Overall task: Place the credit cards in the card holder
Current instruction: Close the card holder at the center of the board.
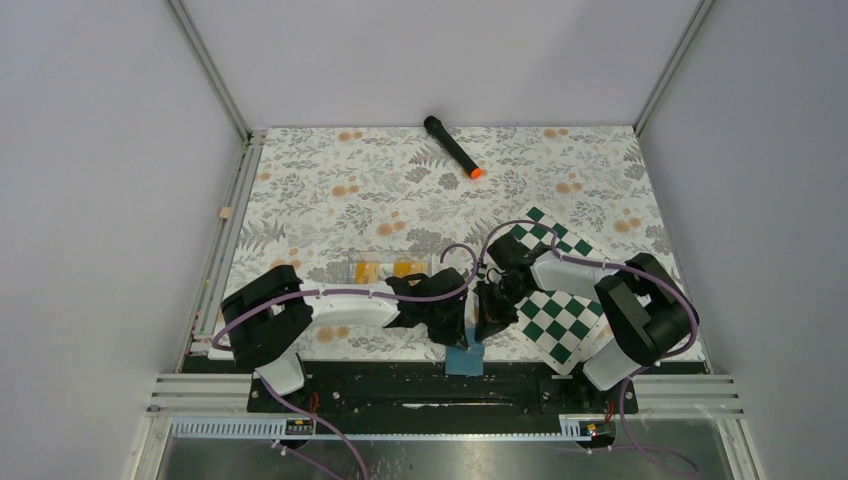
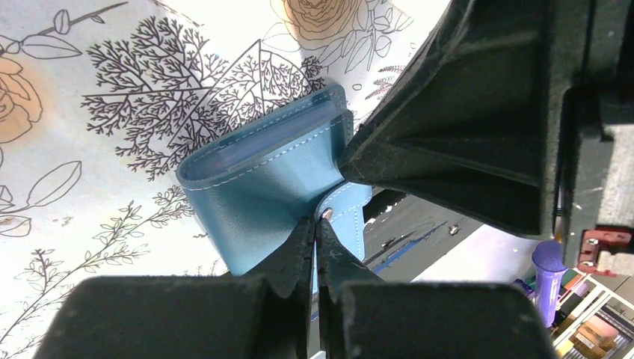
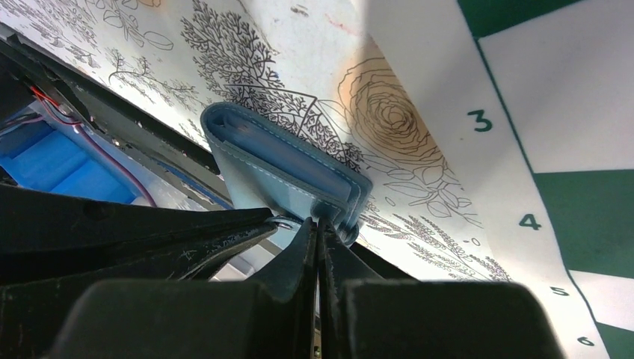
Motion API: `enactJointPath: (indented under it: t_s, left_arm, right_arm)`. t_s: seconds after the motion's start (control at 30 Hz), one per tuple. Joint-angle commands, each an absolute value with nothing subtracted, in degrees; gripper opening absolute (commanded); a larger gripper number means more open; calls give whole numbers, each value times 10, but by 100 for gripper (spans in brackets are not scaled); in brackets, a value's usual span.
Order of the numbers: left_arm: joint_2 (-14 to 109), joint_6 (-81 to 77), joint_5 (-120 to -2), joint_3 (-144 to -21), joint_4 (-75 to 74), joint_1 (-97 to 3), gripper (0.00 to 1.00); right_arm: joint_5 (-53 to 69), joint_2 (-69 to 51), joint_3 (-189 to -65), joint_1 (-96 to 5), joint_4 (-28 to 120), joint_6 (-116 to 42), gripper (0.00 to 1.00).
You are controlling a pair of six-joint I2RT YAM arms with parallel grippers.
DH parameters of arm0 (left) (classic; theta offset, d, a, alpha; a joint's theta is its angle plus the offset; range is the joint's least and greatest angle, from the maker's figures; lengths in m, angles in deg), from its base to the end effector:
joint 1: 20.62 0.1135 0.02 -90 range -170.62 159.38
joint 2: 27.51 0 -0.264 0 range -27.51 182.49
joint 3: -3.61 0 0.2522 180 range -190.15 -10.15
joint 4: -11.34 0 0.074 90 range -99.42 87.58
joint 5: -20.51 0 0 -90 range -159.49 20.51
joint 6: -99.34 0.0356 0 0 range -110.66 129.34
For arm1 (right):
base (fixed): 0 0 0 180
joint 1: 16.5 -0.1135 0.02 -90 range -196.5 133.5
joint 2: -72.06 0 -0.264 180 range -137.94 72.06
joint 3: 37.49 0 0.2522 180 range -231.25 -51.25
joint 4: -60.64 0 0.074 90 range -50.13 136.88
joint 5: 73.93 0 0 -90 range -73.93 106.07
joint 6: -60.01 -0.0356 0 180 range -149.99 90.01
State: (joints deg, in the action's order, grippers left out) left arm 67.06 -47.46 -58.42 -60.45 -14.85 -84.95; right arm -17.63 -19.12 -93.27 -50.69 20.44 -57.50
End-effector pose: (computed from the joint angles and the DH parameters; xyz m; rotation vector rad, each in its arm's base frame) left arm 0.1316 -0.2897 0.1576 0.2731 2.8754 -0.8895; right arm 0.2013 0.1606 0.1310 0.2799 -2.8900 -0.9424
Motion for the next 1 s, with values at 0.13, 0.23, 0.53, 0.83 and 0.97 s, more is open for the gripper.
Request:
enactJointPath:
  t_s: [0.13, 0.23, 0.53, 0.83, 0.97]
  left_arm:
    - [689, -452, -615, -631, -209, -852, 0]
    - [694, -449, -619, -634, -215, -854, 0]
    - [704, -446, -625, -635, -223, -857, 0]
    - [717, -444, -628, -633, -226, -861, 0]
    - [727, -444, -636, -634, -238, -863, 0]
  right_arm:
    - [-139, -150, -927, -529, 190, -555, 0]
    - [-136, -135, -926, -541, 190, -555, 0]
    - [-140, -134, -908, -580, 225, -582, 0]
    - [-123, -151, -889, -593, 246, -600, 0]
    - [-81, -169, -903, -595, 216, -603, 0]
